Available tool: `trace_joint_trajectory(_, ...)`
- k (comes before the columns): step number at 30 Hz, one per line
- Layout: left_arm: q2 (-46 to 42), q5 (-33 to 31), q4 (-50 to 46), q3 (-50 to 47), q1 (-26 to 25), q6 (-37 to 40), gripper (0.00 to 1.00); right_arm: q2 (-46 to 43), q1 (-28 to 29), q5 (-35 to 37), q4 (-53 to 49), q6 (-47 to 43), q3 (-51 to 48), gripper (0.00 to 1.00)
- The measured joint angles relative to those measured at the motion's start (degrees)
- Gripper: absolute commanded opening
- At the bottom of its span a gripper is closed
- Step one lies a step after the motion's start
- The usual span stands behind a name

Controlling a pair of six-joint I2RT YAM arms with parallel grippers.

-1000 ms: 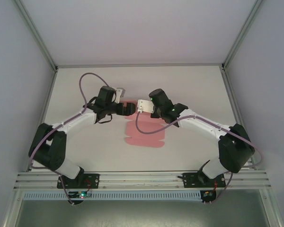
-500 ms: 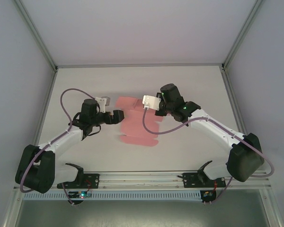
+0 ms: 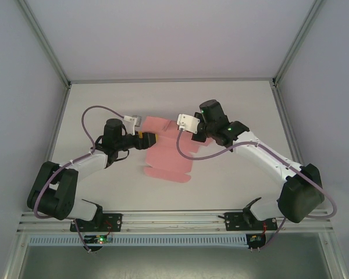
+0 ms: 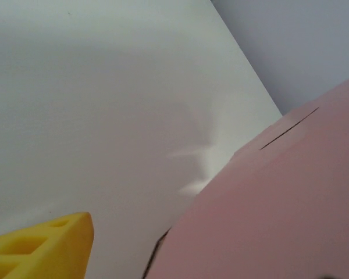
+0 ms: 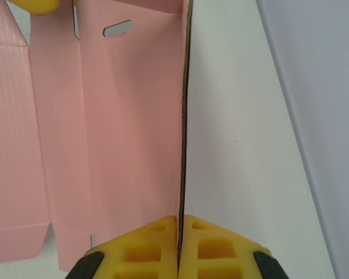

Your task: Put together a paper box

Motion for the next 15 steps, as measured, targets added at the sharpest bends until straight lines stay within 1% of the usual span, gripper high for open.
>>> trace_joint_trajectory(3, 0.00, 0.17, -0.48, 0.02, -0.81, 0.72, 0.62, 0.55, -0.26, 0.00, -0.33, 0.79, 0.37, 0.00)
trace_joint_trajectory(5, 0.00, 0.15, -0.68, 0.02, -1.42, 1.07, 0.55, 1.11, -0.37, 0.02, -0.83, 1.22, 0.87, 0.00)
trace_joint_trajectory(9, -0.11, -1.27, -3.52, 0.68, -2.45, 2.34, 0.46, 2.36, -0.37, 0.59, -1.49, 2.38, 1.92, 0.00)
trace_joint_trajectory(11, -0.20, -3.54, -6.47, 1.88, -3.37, 3.30, 0.44, 2.89, -0.37, 1.31, -2.27, 2.99, 2.49, 0.00)
trace_joint_trajectory(15, -1.73, -10.23, -12.59, 4.35, -6.23, 5.40, 0.41, 3.34, -0.72, 2.49, -3.48, 4.46, 3.54, 0.00)
